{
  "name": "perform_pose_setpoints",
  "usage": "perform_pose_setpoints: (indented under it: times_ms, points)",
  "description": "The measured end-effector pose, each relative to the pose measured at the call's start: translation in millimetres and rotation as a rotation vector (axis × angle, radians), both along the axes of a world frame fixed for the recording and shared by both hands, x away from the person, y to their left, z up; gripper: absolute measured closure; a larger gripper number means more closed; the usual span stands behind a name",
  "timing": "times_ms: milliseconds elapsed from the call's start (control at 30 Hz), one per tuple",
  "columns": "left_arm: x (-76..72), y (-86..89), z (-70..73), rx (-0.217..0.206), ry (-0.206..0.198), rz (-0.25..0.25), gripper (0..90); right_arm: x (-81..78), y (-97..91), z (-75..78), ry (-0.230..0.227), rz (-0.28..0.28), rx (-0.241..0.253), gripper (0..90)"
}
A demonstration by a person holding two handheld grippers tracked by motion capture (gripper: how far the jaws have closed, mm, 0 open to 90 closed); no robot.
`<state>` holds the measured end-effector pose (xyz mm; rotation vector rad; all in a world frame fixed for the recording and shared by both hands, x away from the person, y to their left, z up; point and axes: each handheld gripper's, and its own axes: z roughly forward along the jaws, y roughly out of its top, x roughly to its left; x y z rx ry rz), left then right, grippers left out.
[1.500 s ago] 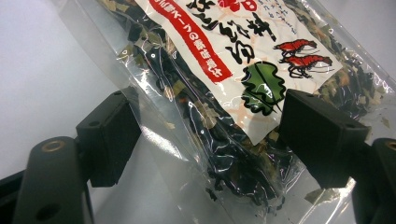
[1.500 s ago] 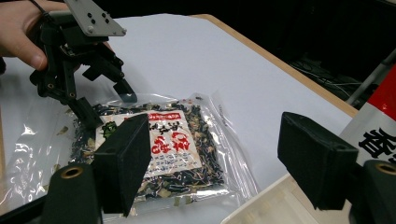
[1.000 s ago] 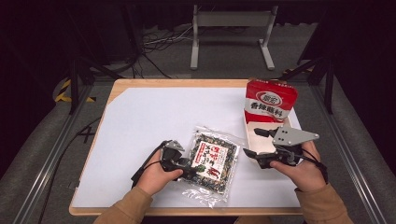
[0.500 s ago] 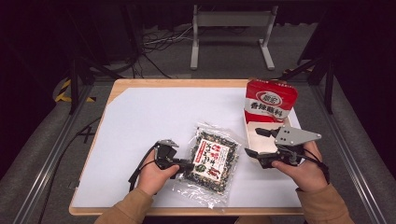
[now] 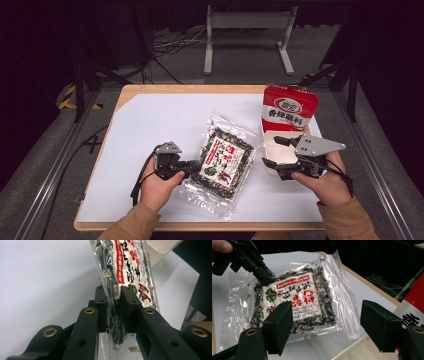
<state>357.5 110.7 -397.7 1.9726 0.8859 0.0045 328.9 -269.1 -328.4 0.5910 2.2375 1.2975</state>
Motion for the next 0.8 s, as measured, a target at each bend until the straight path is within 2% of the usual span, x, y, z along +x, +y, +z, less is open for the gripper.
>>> perform_pose_setpoints:
  times_ms: [33,100,167,200,300,433,567,633,733,800]
  points:
    - [-2.1,1.0,5.0,0.007,-0.033,0.003,77.4,-0.3,0.1,0.5,0.0,-0.001,0.0,26.8]
    - [-5.8,2.2,11.6,0.005,-0.069,0.004,78.7,-0.4,0.3,1.1,0.001,-0.006,-0.001,26.9]
    - [-9.3,3.0,16.7,0.0,-0.098,0.007,79.0,-0.2,0.8,1.1,0.004,-0.009,-0.001,27.2]
    - [-9.3,3.0,16.7,0.0,-0.098,0.007,79.2,-0.2,0.8,1.1,0.004,-0.009,-0.001,27.2]
    - [-12.8,5.5,23.6,0.0,-0.151,0.0,79.4,1.1,1.9,2.6,0.013,-0.016,-0.002,27.3]
    - [-17.2,10.0,29.7,-0.018,-0.189,0.0,79.5,6.3,3.1,6.1,0.043,-0.037,0.005,26.5]
    - [-21.8,13.9,36.8,-0.015,-0.228,0.006,79.5,14.0,5.8,5.5,0.072,-0.071,-0.016,26.2]
    - [-23.8,14.0,38.7,-0.027,-0.23,0.007,79.5,16.1,6.5,5.2,0.074,-0.082,-0.024,26.2]
    - [-30.6,13.1,47.7,-0.029,-0.275,-0.01,79.6,23.0,8.9,7.0,0.08,-0.086,-0.038,25.5]
    - [-33.7,12.4,50.8,-0.039,-0.286,-0.021,79.6,26.1,9.4,10.0,0.079,-0.089,-0.043,24.3]
